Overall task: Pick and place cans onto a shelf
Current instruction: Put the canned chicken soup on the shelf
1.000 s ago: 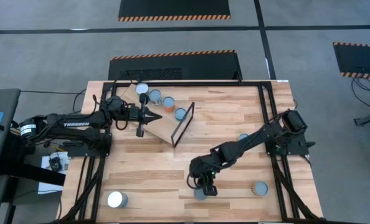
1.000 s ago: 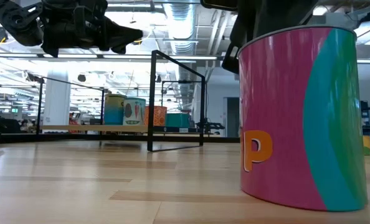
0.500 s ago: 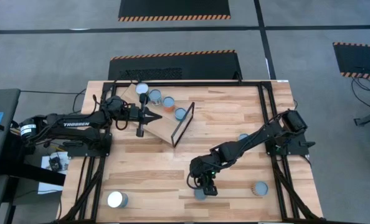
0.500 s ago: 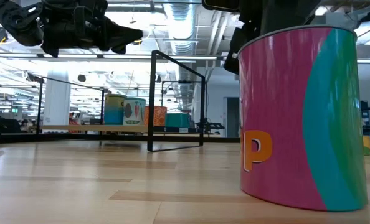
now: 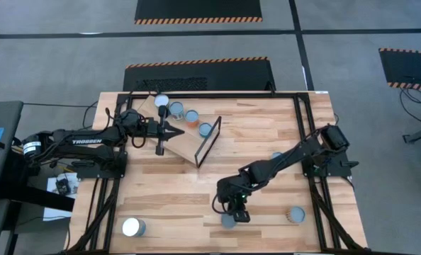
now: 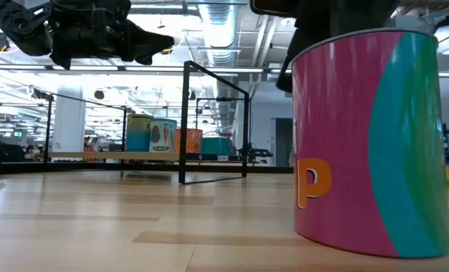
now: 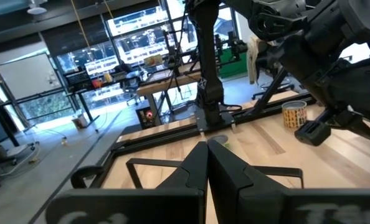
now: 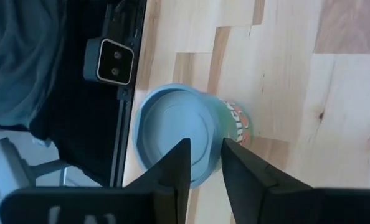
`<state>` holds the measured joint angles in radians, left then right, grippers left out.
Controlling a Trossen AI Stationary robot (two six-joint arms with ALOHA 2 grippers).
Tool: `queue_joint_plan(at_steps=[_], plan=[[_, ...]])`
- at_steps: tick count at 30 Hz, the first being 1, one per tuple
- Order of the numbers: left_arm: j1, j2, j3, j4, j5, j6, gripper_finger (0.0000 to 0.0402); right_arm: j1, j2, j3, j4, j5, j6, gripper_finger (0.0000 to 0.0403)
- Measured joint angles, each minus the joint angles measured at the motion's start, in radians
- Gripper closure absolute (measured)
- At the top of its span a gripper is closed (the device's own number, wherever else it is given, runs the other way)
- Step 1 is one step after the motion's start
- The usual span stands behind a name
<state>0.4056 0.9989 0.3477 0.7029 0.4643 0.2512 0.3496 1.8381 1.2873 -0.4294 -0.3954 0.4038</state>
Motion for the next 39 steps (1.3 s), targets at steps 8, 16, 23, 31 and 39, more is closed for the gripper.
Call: queue_joint_plan(at_steps=[8,16,23,31,39], plan=[[0.0,0.0,0.0,0.0,-0.007,-0.002,0.0401,-0.02,0.0,0.0,-0.008,-0.052,-0.023,0.0263],[0.0,0.0,0.0,-0.006,-0.008,-0.027,0.0401,-0.019,0.0,0.0,-0.031,-0.029,-0.035,0.0275],[0.0,0.0,0.0,-0.012,-0.008,-0.028,0.0401,-0.018,-0.003,0.0,-0.049,0.075,-0.039,0.0275],[0.0,0.0,0.0,-0.018,-0.008,-0.055,0.0401,-0.016,-0.003,0.0,-0.043,0.106,-0.038,0.0283],[0.0,0.0,0.0,-0.082,-0.007,-0.057,0.0401,0.002,0.001,-0.002,-0.048,0.084,0.013,0.0254]])
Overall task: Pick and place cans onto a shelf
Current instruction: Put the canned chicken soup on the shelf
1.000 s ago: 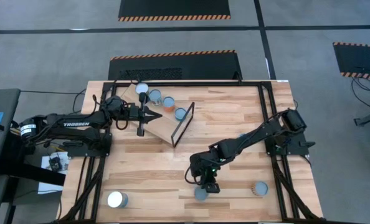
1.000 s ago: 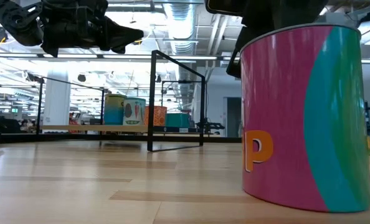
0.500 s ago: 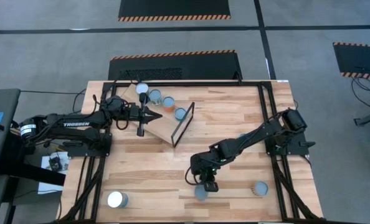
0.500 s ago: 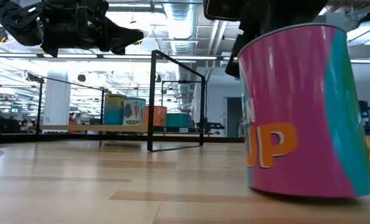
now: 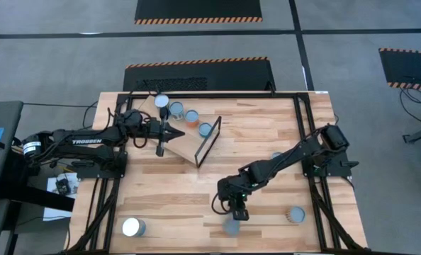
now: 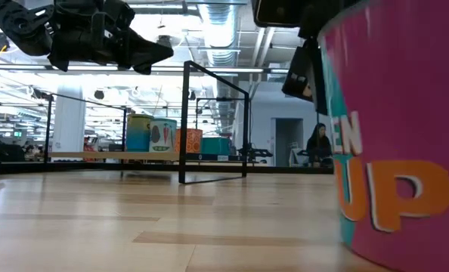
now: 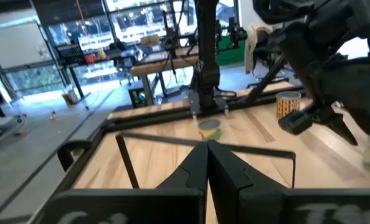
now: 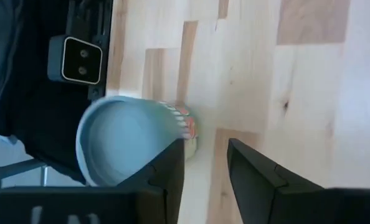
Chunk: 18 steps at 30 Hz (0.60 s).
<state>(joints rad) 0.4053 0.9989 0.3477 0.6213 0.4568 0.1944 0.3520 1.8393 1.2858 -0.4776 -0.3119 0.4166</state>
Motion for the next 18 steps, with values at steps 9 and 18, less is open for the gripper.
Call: queue_joint_plan(at_steps=[9,18], plan=[[-0.001,0.0,0.0,-0.011,0.0,-0.017,0.0402,0.019,-0.012,0.028,0.006,0.0,0.087,0.0204],[-0.019,0.0,0.0,-0.011,0.0,0.003,0.0401,0.112,0.013,0.05,0.032,0.036,0.168,0.0209]])
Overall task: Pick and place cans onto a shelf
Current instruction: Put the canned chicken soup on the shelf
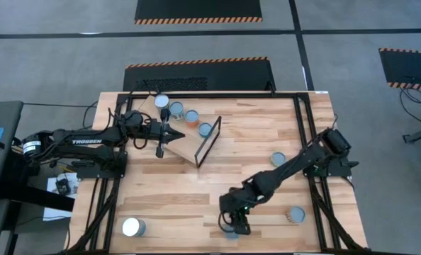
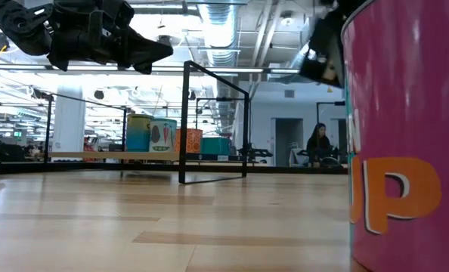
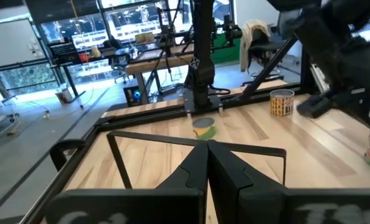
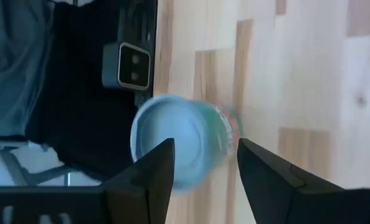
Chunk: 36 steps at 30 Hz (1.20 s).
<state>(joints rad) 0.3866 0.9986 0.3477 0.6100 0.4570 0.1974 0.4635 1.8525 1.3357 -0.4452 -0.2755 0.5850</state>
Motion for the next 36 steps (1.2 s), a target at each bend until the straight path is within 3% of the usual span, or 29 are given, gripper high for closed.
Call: queue_joint_plan(at_steps=[5,9,18,26,31,36], plan=[[0.0,0.0,0.0,0.006,0.0,0.0,0.0401,0.02,0.051,0.0,0.025,0.073,0.018,0.0224],[-0.001,0.0,0.0,0.001,0.0,0.0,0.0401,0.017,0.079,0.002,0.021,0.062,0.04,0.0245],[-0.007,0.0,0.0,0.0,0.0,0.0,0.0401,-0.02,0.03,-0.004,0.009,0.072,-0.033,0.0387],[-0.007,0.0,0.0,0.001,-0.044,0.028,0.0402,-0.166,-0.027,-0.003,0.115,0.209,0.102,0.0376],[-0.007,0.0,0.0,0.001,-0.079,0.055,0.0401,-0.22,0.016,-0.003,0.247,0.346,0.172,0.0384],[-0.007,0.0,0.0,-0.01,-0.089,0.061,0.0402,-0.238,0.072,0.007,0.304,0.398,0.175,0.0375]])
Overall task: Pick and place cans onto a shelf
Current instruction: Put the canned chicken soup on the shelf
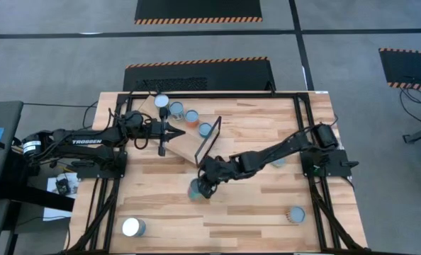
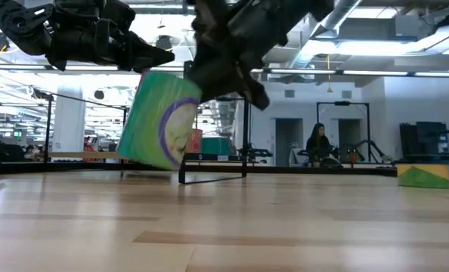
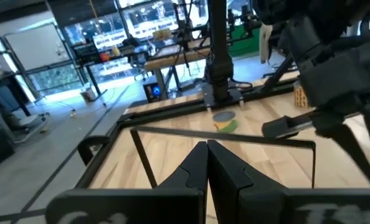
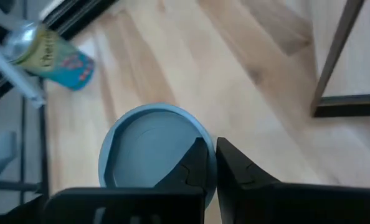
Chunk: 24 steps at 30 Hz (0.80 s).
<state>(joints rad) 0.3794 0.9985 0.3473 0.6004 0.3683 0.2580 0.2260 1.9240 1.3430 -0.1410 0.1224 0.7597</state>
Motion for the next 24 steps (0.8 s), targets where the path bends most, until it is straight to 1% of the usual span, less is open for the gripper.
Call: queue_joint_plan(at_steps=[5,7,11,13,18,22,24], plan=[[0.0,0.0,0.0,-0.012,-0.002,-0.001,0.0401,0.003,0.085,0.097,-0.051,0.007,-0.037,0.0376],[0.0,0.0,0.0,-0.012,-0.002,-0.006,0.0402,0.007,0.107,0.138,-0.107,0.008,-0.061,0.0375],[0.0,0.0,0.0,-0.015,-0.002,-0.022,0.0402,0.008,0.158,0.215,-0.172,0.008,-0.087,0.0363],[0.0,0.0,0.0,-0.025,-0.002,-0.024,0.0402,0.007,0.175,0.234,-0.175,0.011,-0.088,0.0354],[0.0,0.0,0.0,-0.037,-0.002,-0.025,0.0401,0.007,0.178,0.242,-0.169,0.03,-0.136,0.032],[0.0,0.0,0.0,-0.04,-0.002,-0.026,0.0401,0.007,0.154,0.242,-0.164,0.05,-0.173,0.0276],[0.0,0.0,0.0,-0.043,-0.002,-0.026,0.0401,0.011,0.124,0.242,-0.169,0.046,-0.235,0.0253]])
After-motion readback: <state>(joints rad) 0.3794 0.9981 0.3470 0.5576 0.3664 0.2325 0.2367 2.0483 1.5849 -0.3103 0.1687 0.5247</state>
